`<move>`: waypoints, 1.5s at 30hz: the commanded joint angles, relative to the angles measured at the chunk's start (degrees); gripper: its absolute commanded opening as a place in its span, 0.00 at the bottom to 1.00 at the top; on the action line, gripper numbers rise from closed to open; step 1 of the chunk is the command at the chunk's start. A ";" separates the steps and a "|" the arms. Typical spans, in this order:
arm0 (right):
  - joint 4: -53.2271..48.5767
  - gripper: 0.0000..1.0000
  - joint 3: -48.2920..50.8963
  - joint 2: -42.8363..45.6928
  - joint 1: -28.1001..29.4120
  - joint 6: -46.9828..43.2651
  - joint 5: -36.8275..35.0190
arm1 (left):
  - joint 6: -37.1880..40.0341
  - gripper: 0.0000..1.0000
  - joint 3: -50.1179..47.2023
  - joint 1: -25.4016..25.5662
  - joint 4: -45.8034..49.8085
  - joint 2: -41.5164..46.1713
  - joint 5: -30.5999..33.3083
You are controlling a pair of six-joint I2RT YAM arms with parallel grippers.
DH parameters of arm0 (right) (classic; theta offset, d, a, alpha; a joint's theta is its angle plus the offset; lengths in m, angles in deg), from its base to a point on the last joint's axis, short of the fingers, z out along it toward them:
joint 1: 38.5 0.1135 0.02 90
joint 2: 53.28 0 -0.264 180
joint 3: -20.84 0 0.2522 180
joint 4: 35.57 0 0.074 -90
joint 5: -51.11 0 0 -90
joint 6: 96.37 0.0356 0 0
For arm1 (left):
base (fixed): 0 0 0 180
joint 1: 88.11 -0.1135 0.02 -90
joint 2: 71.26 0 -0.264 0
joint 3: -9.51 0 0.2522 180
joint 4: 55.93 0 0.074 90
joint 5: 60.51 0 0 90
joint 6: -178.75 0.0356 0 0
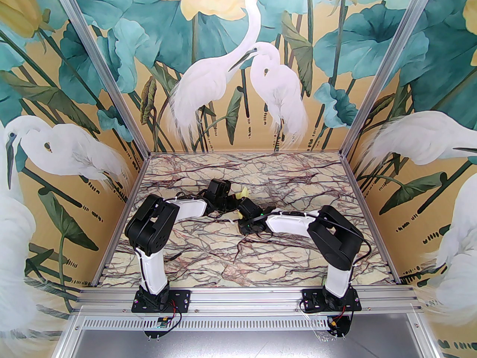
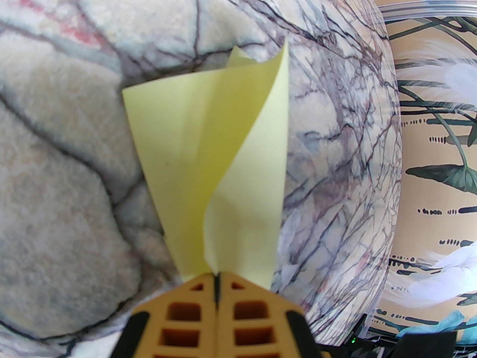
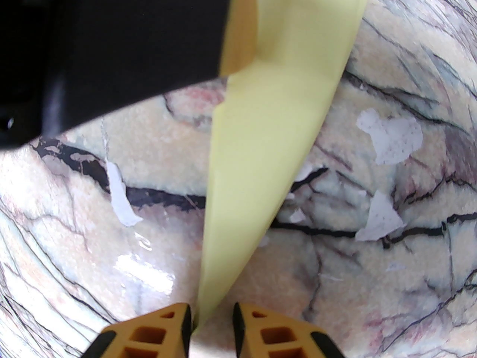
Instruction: Fold a paper plane with a square sheet of paper (fold left side to right side)
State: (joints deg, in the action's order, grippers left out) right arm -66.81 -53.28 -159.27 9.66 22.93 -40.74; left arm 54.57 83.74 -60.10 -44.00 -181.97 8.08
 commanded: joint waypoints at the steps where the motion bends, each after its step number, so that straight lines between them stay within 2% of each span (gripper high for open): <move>1: -2.74 0.27 1.90 0.55 -0.08 -0.98 -1.84 | 2.00 0.04 1.46 -0.50 1.55 -1.91 -1.43; 9: -1.31 0.29 2.96 2.27 -0.28 -1.06 0.07 | 2.19 0.04 1.79 -0.49 1.30 -3.21 -1.49; 15: 8.01 0.32 8.31 8.31 -4.42 2.69 12.21 | 2.01 0.04 1.68 -0.47 1.12 -2.95 -1.53; 18: 14.95 0.27 11.33 9.84 -7.73 6.64 19.27 | 1.92 0.04 1.62 -0.50 0.95 -3.02 -1.53; 22: 23.99 0.11 14.18 8.44 -11.84 12.56 28.33 | 1.66 0.04 1.67 -0.50 0.78 -3.25 -1.79; 26: 32.82 0.06 16.10 5.78 -13.72 18.20 33.83 | 1.57 0.04 1.76 -0.50 0.68 -3.37 -1.88; 33: 43.71 0.06 18.02 0.11 -14.38 24.98 38.36 | 1.32 0.04 1.58 -0.50 0.46 -3.56 -1.97; 45: 50.98 0.08 21.01 -2.61 -15.10 28.57 39.40 | 1.21 0.04 1.06 -0.50 -0.02 -3.93 -1.97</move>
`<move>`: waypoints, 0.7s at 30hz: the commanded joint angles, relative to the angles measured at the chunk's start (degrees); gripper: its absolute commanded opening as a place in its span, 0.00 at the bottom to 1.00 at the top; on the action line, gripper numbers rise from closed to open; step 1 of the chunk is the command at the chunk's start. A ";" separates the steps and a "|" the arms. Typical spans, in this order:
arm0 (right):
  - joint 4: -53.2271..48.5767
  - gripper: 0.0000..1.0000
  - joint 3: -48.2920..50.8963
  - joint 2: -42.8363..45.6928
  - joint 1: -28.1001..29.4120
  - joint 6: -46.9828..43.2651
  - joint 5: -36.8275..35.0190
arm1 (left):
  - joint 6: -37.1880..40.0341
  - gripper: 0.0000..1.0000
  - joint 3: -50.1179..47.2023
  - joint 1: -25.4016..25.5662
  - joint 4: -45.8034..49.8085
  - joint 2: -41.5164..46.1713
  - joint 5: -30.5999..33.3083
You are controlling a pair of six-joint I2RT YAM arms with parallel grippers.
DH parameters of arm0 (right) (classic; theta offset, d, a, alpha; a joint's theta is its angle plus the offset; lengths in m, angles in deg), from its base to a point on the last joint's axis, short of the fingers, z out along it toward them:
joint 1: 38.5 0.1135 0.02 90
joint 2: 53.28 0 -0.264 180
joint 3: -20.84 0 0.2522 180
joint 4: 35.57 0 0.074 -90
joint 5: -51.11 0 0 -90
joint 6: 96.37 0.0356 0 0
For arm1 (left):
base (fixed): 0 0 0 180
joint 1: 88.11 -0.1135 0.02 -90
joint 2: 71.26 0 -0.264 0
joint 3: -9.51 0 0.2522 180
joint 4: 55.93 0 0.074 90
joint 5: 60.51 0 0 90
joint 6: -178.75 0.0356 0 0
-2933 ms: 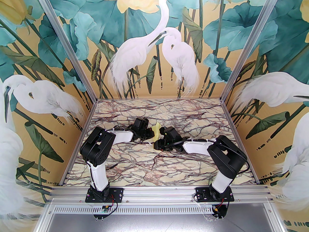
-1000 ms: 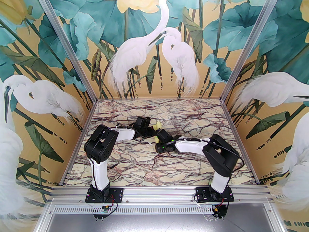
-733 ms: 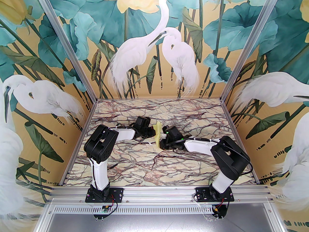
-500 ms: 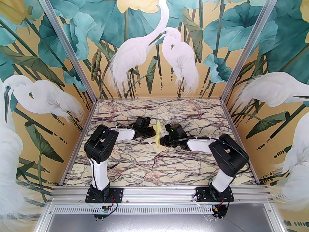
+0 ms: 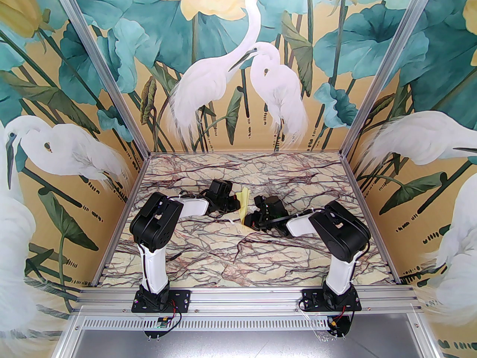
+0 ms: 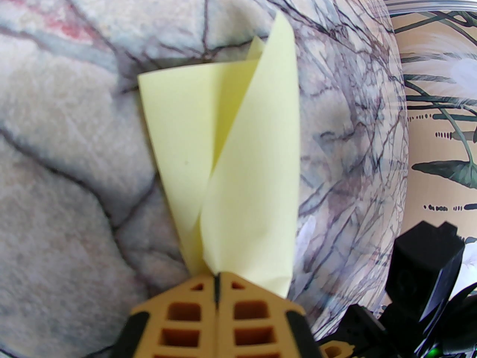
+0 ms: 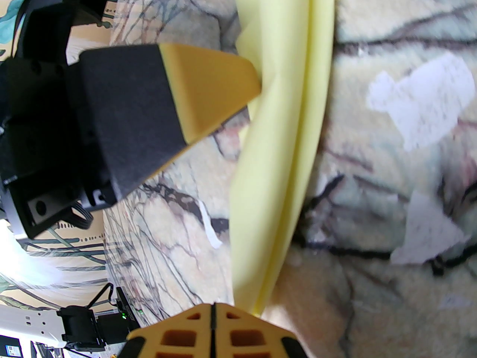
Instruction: Fold a paper plane with a square sheet of paper (fold left side to right side)
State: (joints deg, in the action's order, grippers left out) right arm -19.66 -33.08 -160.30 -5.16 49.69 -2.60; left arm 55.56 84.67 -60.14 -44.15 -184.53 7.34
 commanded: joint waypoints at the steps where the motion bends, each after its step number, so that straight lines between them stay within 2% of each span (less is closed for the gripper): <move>1: 4.28 0.09 0.82 -1.90 -0.28 2.03 1.37 | 0.23 0.04 0.13 -0.45 0.13 -1.40 -1.23; 21: 10.02 0.11 2.18 -5.32 -0.68 4.59 2.69 | 0.05 0.04 0.06 -0.46 0.04 -1.49 -1.19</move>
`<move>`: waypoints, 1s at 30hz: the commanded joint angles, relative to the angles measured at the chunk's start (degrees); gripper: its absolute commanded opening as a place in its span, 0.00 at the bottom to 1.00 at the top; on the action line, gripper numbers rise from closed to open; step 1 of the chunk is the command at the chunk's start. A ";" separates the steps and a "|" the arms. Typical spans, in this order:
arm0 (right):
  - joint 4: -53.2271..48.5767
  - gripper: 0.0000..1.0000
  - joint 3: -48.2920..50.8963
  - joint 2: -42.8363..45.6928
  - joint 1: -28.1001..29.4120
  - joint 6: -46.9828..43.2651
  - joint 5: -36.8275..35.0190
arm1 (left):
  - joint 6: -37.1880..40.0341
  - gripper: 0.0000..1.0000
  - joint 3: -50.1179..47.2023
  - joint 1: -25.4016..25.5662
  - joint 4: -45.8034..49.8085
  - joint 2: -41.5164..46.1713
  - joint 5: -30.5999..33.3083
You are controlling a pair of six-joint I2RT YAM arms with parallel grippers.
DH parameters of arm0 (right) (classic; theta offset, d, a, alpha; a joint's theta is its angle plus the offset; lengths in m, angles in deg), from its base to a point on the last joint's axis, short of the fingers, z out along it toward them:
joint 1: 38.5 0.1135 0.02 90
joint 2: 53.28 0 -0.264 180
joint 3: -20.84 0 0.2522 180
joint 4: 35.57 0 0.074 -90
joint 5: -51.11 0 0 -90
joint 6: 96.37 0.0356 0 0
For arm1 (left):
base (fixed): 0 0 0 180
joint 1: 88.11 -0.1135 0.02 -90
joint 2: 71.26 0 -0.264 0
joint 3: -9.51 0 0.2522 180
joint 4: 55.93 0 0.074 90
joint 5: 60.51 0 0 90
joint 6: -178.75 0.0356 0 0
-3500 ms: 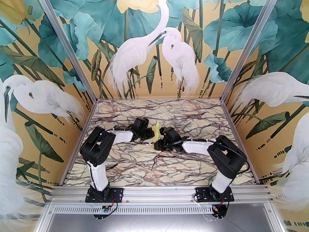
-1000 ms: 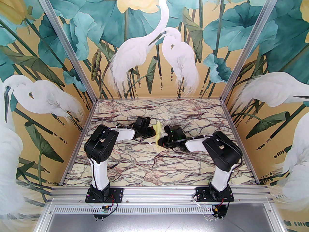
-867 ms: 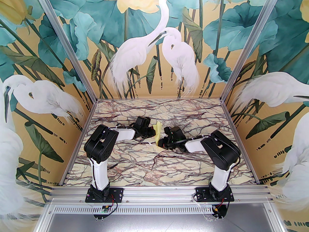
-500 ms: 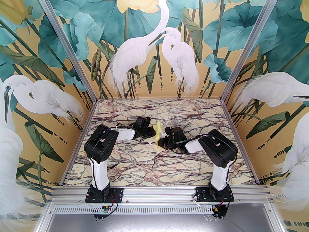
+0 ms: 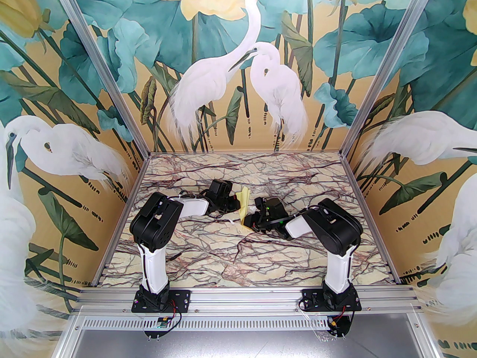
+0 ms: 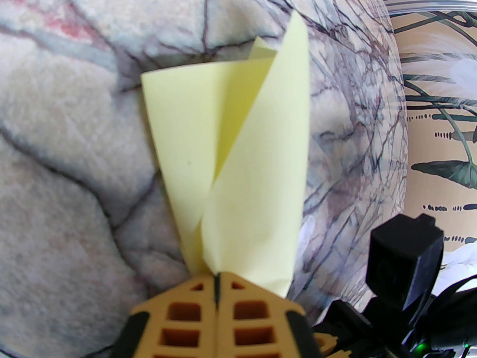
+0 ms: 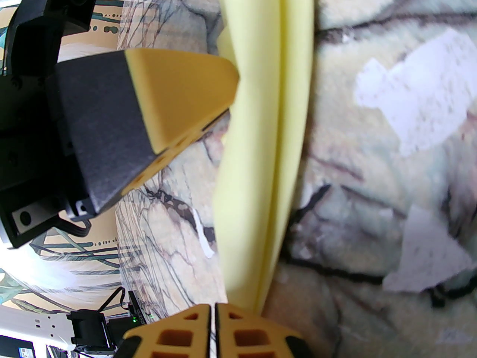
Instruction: Fold a paper plane with a square sheet of paper (fold left side to right side)
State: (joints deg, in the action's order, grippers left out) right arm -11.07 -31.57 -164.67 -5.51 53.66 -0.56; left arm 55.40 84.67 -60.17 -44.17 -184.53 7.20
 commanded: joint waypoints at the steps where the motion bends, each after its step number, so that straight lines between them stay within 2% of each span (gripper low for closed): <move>1: 1.31 0.11 0.60 -0.93 -0.30 0.57 0.57 | 0.21 0.04 0.07 -0.39 0.07 -1.45 -1.09; 18: -2.04 0.15 -0.52 -1.11 -0.25 -0.50 -0.25 | 0.01 0.04 -0.04 -0.44 -0.29 -1.79 -1.23; 30: -14.19 0.11 -3.83 -0.23 0.14 -4.67 -3.44 | -0.23 0.04 0.38 -0.41 -0.37 -2.04 -1.35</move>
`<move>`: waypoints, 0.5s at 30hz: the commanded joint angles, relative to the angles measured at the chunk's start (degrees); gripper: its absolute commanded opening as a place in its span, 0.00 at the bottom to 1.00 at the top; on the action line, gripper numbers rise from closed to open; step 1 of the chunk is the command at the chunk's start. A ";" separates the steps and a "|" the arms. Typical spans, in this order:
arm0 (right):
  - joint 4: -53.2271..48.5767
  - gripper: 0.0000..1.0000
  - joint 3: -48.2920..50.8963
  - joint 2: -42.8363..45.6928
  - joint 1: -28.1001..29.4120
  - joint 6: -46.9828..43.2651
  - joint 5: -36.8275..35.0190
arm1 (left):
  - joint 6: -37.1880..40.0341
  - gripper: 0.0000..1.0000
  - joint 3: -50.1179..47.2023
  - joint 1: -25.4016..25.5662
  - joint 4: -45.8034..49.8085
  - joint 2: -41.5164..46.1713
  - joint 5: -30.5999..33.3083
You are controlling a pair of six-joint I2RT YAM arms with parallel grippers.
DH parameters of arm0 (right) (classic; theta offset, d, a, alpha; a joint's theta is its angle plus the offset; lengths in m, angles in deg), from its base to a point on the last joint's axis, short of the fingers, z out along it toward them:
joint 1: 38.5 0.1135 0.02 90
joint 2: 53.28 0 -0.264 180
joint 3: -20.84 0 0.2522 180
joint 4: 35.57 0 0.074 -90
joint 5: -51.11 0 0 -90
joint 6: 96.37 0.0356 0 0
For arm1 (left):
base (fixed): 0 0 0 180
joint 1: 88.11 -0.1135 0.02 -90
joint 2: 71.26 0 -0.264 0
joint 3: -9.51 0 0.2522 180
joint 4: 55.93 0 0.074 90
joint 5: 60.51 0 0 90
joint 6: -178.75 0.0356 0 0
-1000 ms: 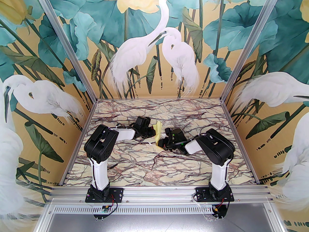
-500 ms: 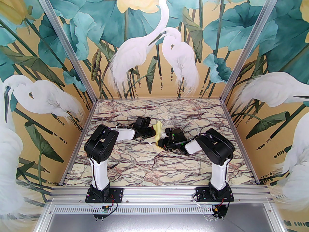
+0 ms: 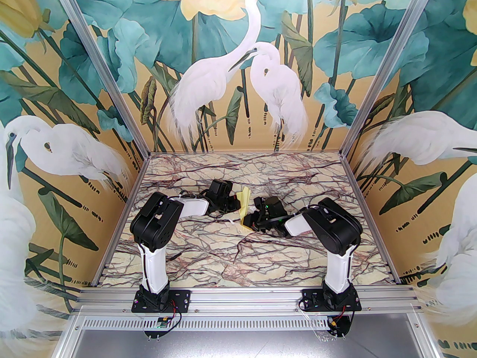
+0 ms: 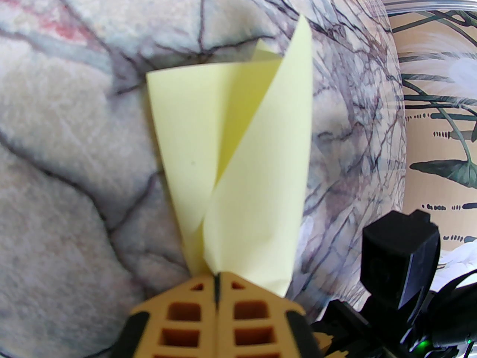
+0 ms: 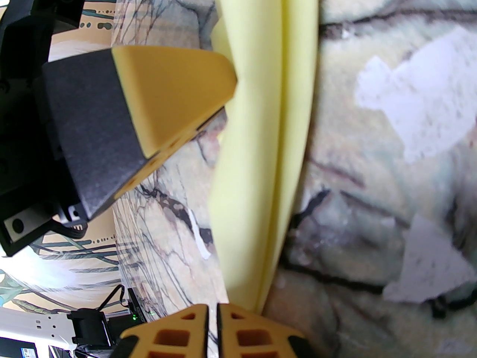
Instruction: Fold a paper plane with a square sheet of paper (fold left side to right side)
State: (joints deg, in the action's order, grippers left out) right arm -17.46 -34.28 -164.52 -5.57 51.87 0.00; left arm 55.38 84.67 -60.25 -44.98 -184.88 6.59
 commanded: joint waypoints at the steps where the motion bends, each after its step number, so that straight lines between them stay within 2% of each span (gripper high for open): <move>1: -9.18 0.11 -1.58 -0.39 0.29 -3.50 -4.41 | -0.21 0.04 0.40 -0.28 0.44 -1.69 -0.77; 15: -26.50 0.07 -7.27 0.47 2.32 -9.01 -12.09 | -0.28 0.04 0.38 -0.35 0.49 -1.62 -0.84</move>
State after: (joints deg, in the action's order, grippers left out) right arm -34.77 -40.89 -162.97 -3.82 46.17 -4.69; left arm 55.36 84.67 -60.25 -45.16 -184.97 6.37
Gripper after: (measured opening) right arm 0.076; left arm 0.047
